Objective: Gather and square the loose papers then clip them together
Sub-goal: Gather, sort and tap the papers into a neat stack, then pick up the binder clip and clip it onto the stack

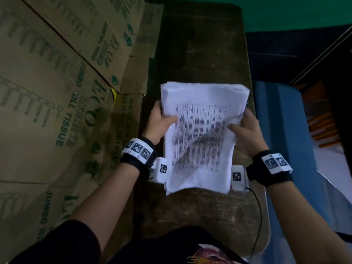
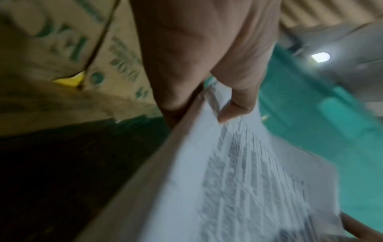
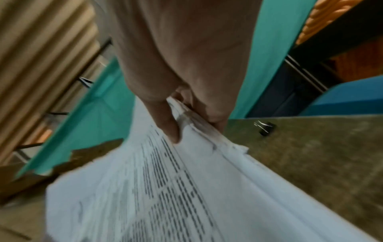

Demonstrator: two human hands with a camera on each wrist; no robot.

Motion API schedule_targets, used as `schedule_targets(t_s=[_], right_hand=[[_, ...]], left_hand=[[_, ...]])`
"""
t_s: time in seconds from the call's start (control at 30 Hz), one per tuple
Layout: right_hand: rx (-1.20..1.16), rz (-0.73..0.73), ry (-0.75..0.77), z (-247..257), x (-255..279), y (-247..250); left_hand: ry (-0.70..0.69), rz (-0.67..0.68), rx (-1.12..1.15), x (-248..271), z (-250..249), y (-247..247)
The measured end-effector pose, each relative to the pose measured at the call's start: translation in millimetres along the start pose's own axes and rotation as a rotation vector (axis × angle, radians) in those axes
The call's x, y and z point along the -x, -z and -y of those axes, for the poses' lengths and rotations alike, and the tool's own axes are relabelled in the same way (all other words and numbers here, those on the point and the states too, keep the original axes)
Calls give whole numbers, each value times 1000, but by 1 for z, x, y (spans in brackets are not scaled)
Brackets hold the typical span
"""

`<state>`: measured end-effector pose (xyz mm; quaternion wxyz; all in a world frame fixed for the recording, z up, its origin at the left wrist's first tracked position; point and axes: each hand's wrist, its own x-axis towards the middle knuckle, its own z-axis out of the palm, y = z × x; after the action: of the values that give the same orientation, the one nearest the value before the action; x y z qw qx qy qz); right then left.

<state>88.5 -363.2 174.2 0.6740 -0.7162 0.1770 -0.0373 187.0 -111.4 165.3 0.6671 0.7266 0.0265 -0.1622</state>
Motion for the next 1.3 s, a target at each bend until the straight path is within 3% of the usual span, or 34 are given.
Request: schedule_targets(t_s=[0.1, 0.17, 0.37, 0.47, 0.57, 0.77, 0.93, 1.1, 1.3], right_hand=[[213, 13, -211, -36, -19, -2], [296, 31, -319, -61, -26, -8], [425, 52, -549, -111, -53, -20], [367, 66, -602, -110, -73, -22], [502, 77, -575, -103, -95, -27], [746, -35, -603, -109, -106, -61], [774, -6, -605, -99, -116, -35], [1046, -168, -419, -72, -166, 21], [1285, -18, -248, -68, -215, 63]], left_hand=[[304, 51, 14, -19, 47, -4], [437, 68, 5, -26, 83, -7], [596, 108, -244, -50, 123, -11], [592, 160, -415, -65, 106, -9], [508, 77, -497, -79, 91, -14], [346, 102, -872, -79, 92, -43], [379, 109, -764, -91, 102, -33], [367, 142, -755, -95, 98, -27], [337, 173, -769, -96, 96, -27]])
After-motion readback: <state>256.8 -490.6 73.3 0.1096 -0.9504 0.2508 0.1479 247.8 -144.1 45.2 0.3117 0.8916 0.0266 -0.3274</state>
